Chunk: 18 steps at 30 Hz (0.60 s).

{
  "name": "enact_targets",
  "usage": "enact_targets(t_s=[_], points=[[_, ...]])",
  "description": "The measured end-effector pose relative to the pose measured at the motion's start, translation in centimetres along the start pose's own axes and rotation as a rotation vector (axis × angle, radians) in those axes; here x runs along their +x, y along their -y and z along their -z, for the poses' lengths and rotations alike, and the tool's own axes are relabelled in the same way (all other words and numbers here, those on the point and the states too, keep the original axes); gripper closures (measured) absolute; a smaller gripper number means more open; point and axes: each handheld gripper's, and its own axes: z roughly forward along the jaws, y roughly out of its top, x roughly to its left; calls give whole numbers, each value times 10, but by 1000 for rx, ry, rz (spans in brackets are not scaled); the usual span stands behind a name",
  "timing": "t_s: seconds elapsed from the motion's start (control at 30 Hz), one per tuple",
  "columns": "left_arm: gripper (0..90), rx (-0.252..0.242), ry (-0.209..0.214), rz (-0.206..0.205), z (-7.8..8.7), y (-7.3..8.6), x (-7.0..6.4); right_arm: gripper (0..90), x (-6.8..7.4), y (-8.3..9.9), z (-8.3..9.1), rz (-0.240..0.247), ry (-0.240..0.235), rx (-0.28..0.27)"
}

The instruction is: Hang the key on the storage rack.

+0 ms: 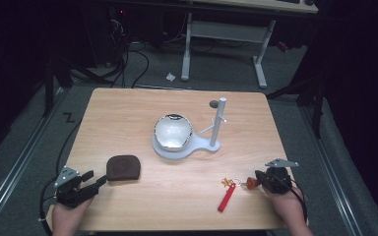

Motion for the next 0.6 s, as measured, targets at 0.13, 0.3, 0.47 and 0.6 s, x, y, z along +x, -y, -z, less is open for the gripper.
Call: enact_targets(t_s=[0.13,0.3,0.47,0.6], points=[[412,6,2,2,-1,0,0,900,10,15,12,4,-12,-17],[412,8,6,8,-2,1,1,900,20,28,19,14,-25,-19],[412,7,7,10,-2,1,1,900,23,35,23,20,-18,-16],[412,11,7,8,-3,1,0,900,19,39,27,20,-6,-12]])
